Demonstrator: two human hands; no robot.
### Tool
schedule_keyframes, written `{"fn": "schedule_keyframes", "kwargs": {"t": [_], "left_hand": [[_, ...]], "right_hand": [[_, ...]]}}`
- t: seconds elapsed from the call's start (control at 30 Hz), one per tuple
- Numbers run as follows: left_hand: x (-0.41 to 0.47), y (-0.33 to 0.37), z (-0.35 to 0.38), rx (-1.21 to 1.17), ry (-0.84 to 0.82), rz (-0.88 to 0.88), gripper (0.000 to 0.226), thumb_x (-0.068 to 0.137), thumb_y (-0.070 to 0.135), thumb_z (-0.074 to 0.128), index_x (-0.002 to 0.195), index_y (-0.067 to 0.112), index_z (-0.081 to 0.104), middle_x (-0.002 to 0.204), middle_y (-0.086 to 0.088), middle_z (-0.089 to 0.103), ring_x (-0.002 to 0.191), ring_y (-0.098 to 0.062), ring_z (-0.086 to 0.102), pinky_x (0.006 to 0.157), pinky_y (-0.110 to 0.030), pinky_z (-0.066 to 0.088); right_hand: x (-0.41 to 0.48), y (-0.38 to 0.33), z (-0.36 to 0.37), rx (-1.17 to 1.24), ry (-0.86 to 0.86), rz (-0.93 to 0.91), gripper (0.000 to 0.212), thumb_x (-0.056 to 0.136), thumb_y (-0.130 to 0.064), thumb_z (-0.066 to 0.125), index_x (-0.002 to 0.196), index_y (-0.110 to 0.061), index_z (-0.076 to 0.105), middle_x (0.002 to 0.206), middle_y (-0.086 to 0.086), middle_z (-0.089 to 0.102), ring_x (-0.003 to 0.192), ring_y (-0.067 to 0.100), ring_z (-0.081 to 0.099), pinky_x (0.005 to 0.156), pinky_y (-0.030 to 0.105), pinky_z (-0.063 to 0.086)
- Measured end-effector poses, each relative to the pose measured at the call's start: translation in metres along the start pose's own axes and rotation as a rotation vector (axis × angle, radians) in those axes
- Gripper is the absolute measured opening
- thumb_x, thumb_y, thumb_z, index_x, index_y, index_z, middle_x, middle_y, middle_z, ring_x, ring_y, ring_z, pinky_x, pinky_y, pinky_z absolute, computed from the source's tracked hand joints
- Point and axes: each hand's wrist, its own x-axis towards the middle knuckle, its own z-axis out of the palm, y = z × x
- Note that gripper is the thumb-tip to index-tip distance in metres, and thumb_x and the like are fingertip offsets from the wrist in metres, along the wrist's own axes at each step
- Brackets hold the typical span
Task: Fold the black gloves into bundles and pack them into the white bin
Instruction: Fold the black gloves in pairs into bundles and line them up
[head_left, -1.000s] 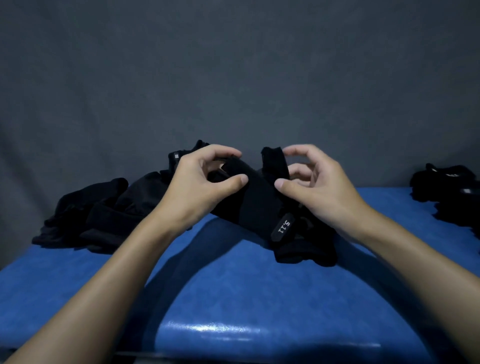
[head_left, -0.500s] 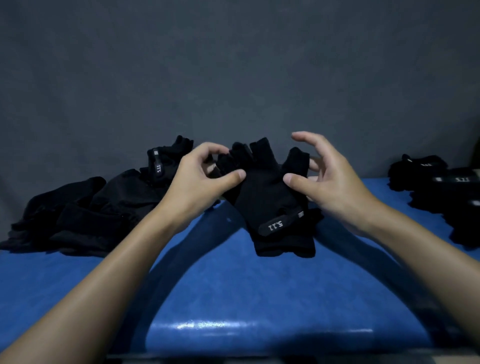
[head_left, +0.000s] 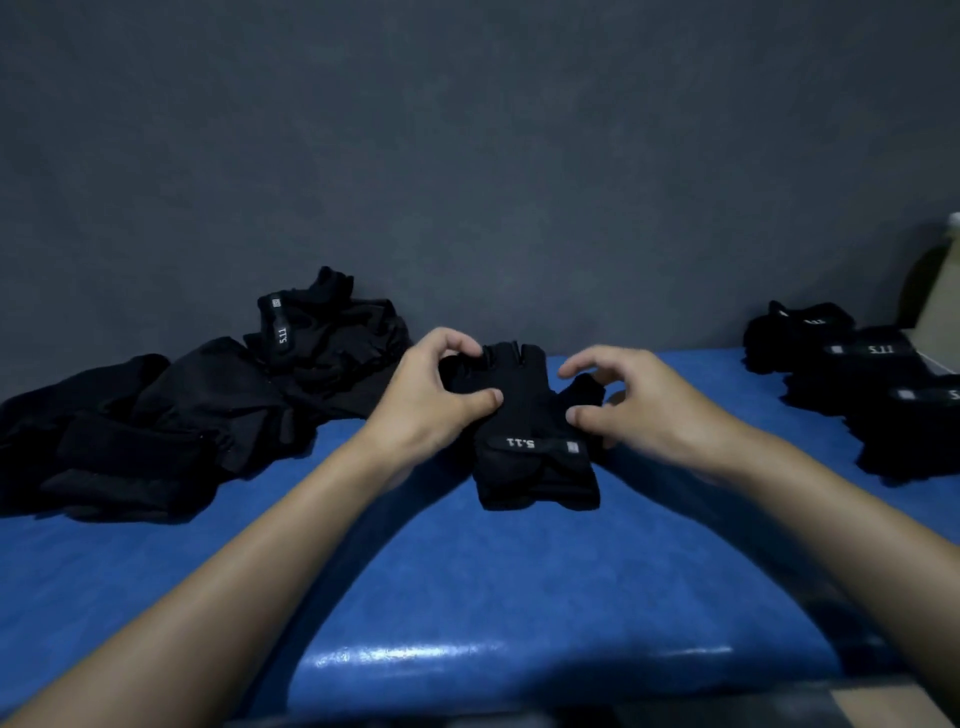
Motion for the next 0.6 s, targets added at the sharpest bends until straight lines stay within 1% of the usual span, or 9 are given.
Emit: {"fn": "schedule_keyframes", "kwargs": {"t": [0.03, 0.1, 0.17, 0.23, 0.3, 0.4, 0.47, 0.53, 0.6], "left_hand": [[0.0, -0.001, 0.001, 0.007, 0.003, 0.012, 0.035, 0.076, 0.005, 0.082, 0.095, 0.021, 0.058, 0.114, -0.012, 0.063, 0.089, -0.019, 0.066, 0.075, -0.041, 0.062], [-0.001, -0.001, 0.003, 0.046, -0.009, 0.01, 0.033, 0.069, 0.024, 0.083, 0.09, 0.027, 0.057, 0.113, -0.015, 0.062, 0.091, -0.025, 0.066, 0.078, -0.048, 0.06], [-0.001, -0.002, 0.003, 0.118, -0.043, -0.015, 0.029, 0.069, 0.035, 0.082, 0.088, 0.033, 0.06, 0.117, -0.008, 0.057, 0.1, -0.029, 0.065, 0.088, -0.048, 0.058], [-0.003, -0.006, 0.004, 0.189, -0.07, -0.009, 0.024, 0.078, 0.028, 0.081, 0.092, 0.034, 0.063, 0.119, 0.005, 0.047, 0.106, -0.016, 0.061, 0.1, -0.042, 0.052], [-0.005, -0.009, 0.004, 0.258, -0.079, 0.007, 0.021, 0.083, 0.025, 0.077, 0.096, 0.034, 0.063, 0.123, 0.007, 0.043, 0.11, -0.006, 0.054, 0.108, -0.036, 0.045], [-0.007, -0.008, 0.003, 0.402, -0.083, 0.05, 0.015, 0.087, 0.03, 0.072, 0.098, 0.035, 0.063, 0.135, 0.006, 0.038, 0.128, -0.008, 0.042, 0.113, -0.032, 0.035], [-0.009, -0.005, 0.0, 0.438, -0.096, 0.117, 0.011, 0.087, 0.033, 0.071, 0.095, 0.035, 0.065, 0.133, 0.009, 0.043, 0.13, -0.005, 0.04, 0.109, -0.026, 0.033], [-0.015, -0.002, -0.003, 0.417, -0.156, 0.164, 0.01, 0.086, 0.033, 0.073, 0.095, 0.032, 0.069, 0.12, 0.016, 0.053, 0.116, 0.005, 0.05, 0.094, -0.01, 0.034], [-0.021, 0.0, -0.007, 0.407, -0.23, 0.173, 0.015, 0.082, 0.035, 0.077, 0.095, 0.031, 0.071, 0.114, 0.017, 0.056, 0.108, 0.006, 0.054, 0.082, -0.003, 0.034]], "right_hand": [[0.001, 0.001, 0.0, -0.014, 0.009, -0.015, 0.022, 0.084, -0.011, 0.07, 0.101, -0.024, 0.067, 0.087, -0.007, 0.062, 0.057, 0.01, 0.056, 0.065, 0.028, 0.053], [0.004, 0.001, 0.0, -0.018, 0.036, -0.01, 0.012, 0.083, -0.013, 0.071, 0.087, -0.024, 0.071, 0.075, -0.01, 0.064, 0.059, 0.008, 0.056, 0.066, 0.028, 0.051], [0.006, 0.002, -0.001, -0.012, 0.048, 0.022, 0.009, 0.084, -0.013, 0.07, 0.079, -0.021, 0.071, 0.072, -0.006, 0.066, 0.057, 0.009, 0.057, 0.063, 0.029, 0.052], [0.007, 0.002, -0.001, -0.037, 0.022, 0.048, 0.01, 0.084, -0.013, 0.07, 0.076, -0.017, 0.072, 0.074, 0.004, 0.07, 0.055, 0.01, 0.057, 0.058, 0.026, 0.051], [0.006, 0.003, -0.001, -0.043, 0.014, 0.07, 0.01, 0.085, -0.012, 0.069, 0.076, -0.015, 0.073, 0.073, 0.005, 0.071, 0.056, 0.01, 0.057, 0.058, 0.025, 0.05], [0.007, 0.006, -0.001, 0.025, 0.052, 0.087, 0.009, 0.085, -0.013, 0.069, 0.078, -0.016, 0.073, 0.073, 0.002, 0.069, 0.059, 0.009, 0.056, 0.059, 0.025, 0.049], [0.006, 0.008, -0.005, -0.003, 0.061, 0.062, 0.004, 0.085, -0.018, 0.071, 0.085, -0.021, 0.071, 0.08, -0.007, 0.063, 0.062, 0.005, 0.054, 0.058, 0.017, 0.044], [0.003, 0.01, -0.009, -0.092, 0.037, 0.02, 0.01, 0.084, -0.022, 0.073, 0.091, -0.027, 0.07, 0.092, -0.014, 0.059, 0.075, -0.001, 0.055, 0.065, 0.013, 0.041], [-0.001, 0.01, -0.013, -0.094, -0.023, -0.017, 0.013, 0.083, -0.018, 0.074, 0.093, -0.026, 0.071, 0.098, -0.012, 0.063, 0.083, -0.003, 0.057, 0.069, 0.005, 0.041]]}}
